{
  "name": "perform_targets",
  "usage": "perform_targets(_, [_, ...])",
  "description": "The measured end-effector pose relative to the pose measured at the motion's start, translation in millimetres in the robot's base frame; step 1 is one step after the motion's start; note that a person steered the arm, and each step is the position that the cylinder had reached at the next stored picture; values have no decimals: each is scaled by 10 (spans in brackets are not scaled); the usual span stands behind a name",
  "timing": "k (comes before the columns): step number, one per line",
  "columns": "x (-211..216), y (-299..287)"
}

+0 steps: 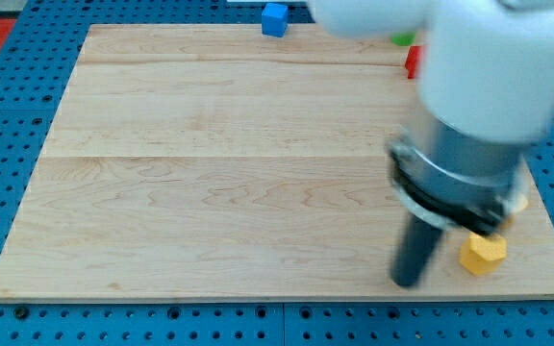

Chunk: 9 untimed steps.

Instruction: Move the yellow heart to the bottom of the green star

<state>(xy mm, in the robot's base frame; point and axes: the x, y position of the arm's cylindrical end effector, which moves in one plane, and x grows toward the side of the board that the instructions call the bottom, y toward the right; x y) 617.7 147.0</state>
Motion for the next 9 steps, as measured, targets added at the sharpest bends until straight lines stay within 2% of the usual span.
perform_targets(1, [-21,534])
perform_targets(2, [-474,1712])
perform_targets(3, [-865,1965])
perform_targets(4, [-962,1678])
perform_targets(5, [-807,1565])
perform_targets(7, [-935,1616])
perform_targets(9, [-928,988])
